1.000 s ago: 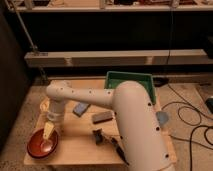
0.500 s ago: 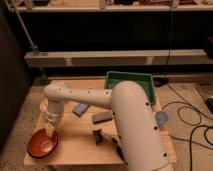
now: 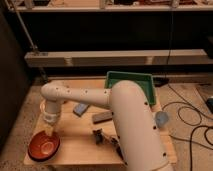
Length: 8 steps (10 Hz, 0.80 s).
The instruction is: Stack bowls into tray
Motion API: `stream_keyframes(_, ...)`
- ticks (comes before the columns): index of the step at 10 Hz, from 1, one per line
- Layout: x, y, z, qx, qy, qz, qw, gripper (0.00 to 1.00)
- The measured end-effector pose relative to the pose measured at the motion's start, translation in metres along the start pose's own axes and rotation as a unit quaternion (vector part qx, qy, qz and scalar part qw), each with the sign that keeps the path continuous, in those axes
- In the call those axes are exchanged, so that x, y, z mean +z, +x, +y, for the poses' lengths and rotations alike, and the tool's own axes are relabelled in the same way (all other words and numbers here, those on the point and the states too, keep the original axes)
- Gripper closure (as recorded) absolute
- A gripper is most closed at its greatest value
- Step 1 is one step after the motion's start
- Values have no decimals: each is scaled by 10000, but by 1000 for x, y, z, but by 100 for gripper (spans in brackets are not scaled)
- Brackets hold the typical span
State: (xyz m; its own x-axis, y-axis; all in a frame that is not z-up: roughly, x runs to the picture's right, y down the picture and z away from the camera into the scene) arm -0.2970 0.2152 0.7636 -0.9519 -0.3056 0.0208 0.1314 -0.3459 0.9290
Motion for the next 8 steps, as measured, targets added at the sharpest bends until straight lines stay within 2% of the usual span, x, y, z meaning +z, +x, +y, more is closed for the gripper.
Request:
stream_keyframes(4,-57,-12,-27,-132,-58,142,9998,100)
stream_keyframes(8,-56,-11,-27,-137,-59,164,9998,100)
